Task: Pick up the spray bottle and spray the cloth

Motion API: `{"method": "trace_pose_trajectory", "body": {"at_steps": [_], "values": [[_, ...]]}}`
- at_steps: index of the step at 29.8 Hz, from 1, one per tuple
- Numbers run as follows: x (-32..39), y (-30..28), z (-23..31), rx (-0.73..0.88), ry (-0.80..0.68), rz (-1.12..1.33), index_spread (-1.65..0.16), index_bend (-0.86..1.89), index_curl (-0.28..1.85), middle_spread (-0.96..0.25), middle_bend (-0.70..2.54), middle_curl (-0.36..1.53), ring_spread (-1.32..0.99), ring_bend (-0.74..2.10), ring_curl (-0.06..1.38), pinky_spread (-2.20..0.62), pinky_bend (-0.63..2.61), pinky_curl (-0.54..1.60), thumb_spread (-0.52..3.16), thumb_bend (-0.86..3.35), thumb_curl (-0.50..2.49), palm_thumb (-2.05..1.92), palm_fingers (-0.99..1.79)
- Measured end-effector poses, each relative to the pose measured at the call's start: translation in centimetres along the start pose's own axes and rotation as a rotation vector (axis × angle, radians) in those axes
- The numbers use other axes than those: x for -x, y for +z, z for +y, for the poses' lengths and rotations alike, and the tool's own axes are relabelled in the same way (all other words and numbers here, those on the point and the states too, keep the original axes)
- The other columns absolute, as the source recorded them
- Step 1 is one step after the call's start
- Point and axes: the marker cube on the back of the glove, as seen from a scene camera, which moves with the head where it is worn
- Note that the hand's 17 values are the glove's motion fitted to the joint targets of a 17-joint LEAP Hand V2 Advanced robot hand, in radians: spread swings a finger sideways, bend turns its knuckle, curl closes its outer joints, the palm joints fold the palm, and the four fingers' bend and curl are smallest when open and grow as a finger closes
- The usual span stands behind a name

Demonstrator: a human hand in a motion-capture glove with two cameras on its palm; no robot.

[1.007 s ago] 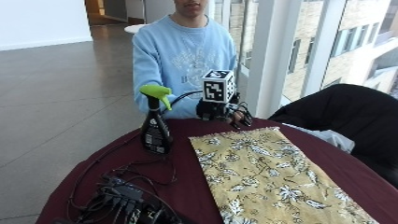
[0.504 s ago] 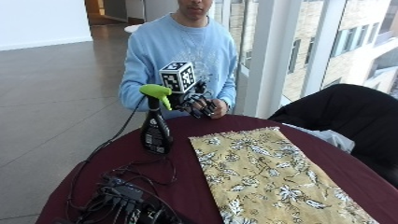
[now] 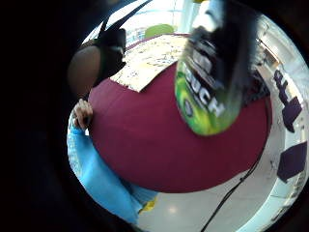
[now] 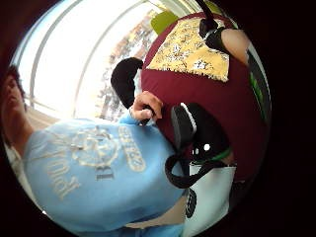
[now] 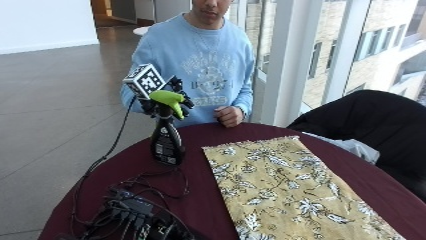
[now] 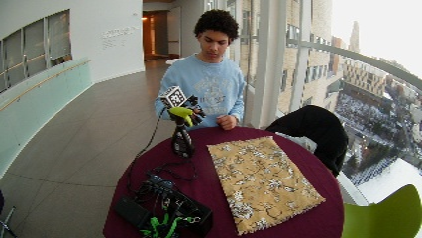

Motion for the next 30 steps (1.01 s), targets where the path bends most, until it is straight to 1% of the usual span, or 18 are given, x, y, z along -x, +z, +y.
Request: {"method": "trace_pose_trajectory", "body": {"at_steps": [1, 3, 8, 14, 17, 21, 23, 27, 30], "values": [[-1.3, -0.7, 0.2, 0.030, -0.016, -0.023, -0.37, 0.16, 0.35, -0.06, 0.19, 0.34, -0.04, 0.26, 0.24, 0.18, 0.19, 0.30, 1.22, 0.09, 0.30, 0.68, 0.74], [-3.6, -1.9, 0.6, 0.055, 0.021, -0.052, -0.37, 0.16, 0.35, -0.06, 0.18, 0.34, -0.04, 0.27, 0.25, 0.18, 0.19, 0.31, 1.22, 0.08, 0.31, 0.68, 0.74], [-6.7, -3.8, 1.3, -0.003, 0.125, -0.130, -0.36, 0.15, 0.34, -0.06, 0.18, 0.34, -0.04, 0.29, 0.27, 0.16, 0.20, 0.32, 1.22, 0.06, 0.31, 0.69, 0.77], [-9.3, -4.7, 0.1, -0.139, 0.082, -0.270, -0.35, 0.15, 0.33, -0.06, 0.18, 0.35, -0.04, 0.29, 0.29, 0.16, 0.20, 0.33, 1.22, 0.03, 0.32, 0.70, 0.78], [-10.2, -4.8, -0.1, -0.158, 0.101, -0.340, -0.35, 0.15, 0.33, -0.06, 0.18, 0.35, -0.04, 0.28, 0.30, 0.16, 0.20, 0.33, 1.23, 0.02, 0.32, 0.70, 0.78], [-11.5, -4.2, -0.2, -0.195, 0.076, -0.440, -0.35, 0.15, 0.33, -0.06, 0.18, 0.35, -0.03, 0.28, 0.30, 0.16, 0.20, 0.34, 1.23, 0.01, 0.33, 0.70, 0.78], [-12.1, -4.0, -0.8, -0.210, 0.114, -0.483, -0.35, 0.15, 0.33, -0.05, 0.18, 0.35, -0.03, 0.28, 0.30, 0.16, 0.20, 0.34, 1.22, 0.00, 0.33, 0.71, 0.78], [-12.6, -3.5, -2.8, -0.190, 0.249, -0.554, -0.35, 0.14, 0.32, -0.05, 0.18, 0.35, -0.03, 0.29, 0.31, 0.15, 0.21, 0.34, 1.19, -0.01, 0.33, 0.72, 0.78], [-12.9, -2.7, -4.4, -0.168, 0.262, -0.604, -0.35, 0.13, 0.31, -0.05, 0.18, 0.36, -0.03, 0.30, 0.32, 0.15, 0.22, 0.35, 1.17, -0.01, 0.34, 0.73, 0.78]]}}
